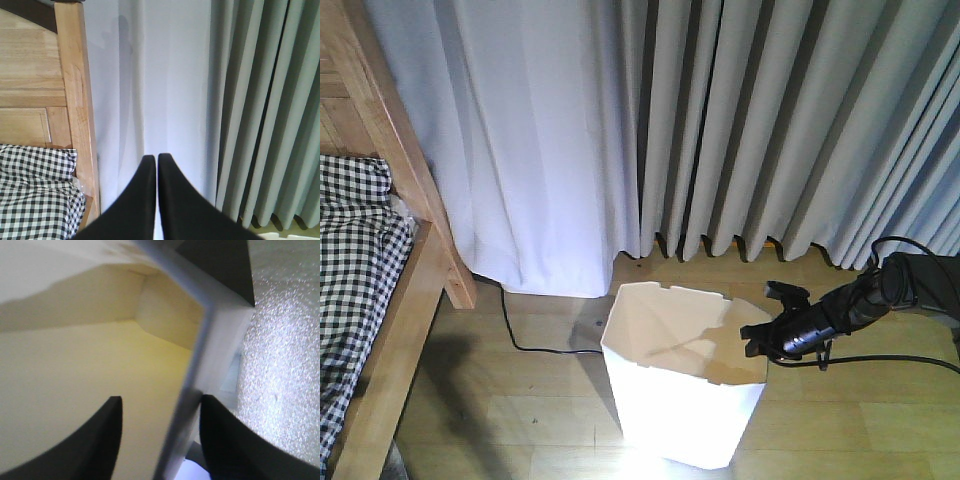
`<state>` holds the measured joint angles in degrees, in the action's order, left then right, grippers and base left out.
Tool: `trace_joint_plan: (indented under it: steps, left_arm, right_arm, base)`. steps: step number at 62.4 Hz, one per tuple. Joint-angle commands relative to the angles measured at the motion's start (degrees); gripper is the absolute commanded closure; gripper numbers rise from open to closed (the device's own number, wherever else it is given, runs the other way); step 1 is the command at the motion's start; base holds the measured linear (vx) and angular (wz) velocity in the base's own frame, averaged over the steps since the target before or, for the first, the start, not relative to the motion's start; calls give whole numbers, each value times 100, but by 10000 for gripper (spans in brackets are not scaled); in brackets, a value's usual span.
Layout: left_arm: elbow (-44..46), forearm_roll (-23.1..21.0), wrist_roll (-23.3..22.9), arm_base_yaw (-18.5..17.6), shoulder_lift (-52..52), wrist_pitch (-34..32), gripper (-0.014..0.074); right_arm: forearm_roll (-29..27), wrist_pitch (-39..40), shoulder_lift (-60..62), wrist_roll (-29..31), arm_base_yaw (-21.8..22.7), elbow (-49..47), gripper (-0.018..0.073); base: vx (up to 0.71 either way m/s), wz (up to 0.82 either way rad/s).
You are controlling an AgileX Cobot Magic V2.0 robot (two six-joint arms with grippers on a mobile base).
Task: Move trash bin to bedside with robot
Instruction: 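Lower the bin to the floor with the right gripper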
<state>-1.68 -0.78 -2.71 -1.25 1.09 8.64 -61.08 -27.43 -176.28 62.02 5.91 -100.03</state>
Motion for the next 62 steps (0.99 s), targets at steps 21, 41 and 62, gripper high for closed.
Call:
trace_joint_plan:
  steps: [21, 41, 62]
  left_arm:
    - [-158, -18, -52, -34, 57, -445, 602]
    - [-158, -18, -52, -34, 57, -445, 602]
    - [-158, -18, -52, -34, 57, -445, 602]
  right_arm:
    - [599, -103, 482, -367, 18, -75, 121]
    - [590, 12, 830, -367, 18, -60, 121]
    - [826, 62, 1119, -874, 18, 550, 122]
  base:
    - [0, 0]
    - [0, 0]
    - [0, 0]
